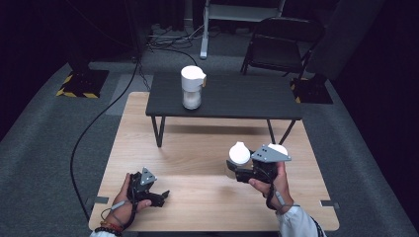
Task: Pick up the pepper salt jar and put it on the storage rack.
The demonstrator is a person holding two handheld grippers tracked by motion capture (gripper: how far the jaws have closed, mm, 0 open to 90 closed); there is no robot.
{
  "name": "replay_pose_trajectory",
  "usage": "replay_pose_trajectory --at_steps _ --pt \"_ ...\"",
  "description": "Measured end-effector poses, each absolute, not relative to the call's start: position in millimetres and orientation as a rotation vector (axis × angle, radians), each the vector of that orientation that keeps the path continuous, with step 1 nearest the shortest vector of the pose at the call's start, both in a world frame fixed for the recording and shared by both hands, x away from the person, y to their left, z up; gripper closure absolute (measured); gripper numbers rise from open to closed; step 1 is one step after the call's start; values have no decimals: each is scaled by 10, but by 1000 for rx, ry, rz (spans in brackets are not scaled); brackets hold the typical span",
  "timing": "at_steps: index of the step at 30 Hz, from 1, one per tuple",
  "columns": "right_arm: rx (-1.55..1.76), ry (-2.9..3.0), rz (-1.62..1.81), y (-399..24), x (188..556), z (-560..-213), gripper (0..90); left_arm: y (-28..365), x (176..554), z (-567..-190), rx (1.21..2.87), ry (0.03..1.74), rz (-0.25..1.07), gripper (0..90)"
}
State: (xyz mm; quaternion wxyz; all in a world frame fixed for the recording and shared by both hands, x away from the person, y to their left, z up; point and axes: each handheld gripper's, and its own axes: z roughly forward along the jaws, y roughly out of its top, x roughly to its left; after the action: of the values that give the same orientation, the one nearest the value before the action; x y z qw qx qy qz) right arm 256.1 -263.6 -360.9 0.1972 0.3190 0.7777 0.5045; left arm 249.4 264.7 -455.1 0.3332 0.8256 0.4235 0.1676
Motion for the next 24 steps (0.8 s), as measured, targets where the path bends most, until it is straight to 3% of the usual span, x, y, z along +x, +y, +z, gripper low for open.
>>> replay_pose_trajectory --at_steps 24 --pt "889 2076 1398 -2472 2767 -2783 291 2649 2501 -4550 2158 1104 434 1"
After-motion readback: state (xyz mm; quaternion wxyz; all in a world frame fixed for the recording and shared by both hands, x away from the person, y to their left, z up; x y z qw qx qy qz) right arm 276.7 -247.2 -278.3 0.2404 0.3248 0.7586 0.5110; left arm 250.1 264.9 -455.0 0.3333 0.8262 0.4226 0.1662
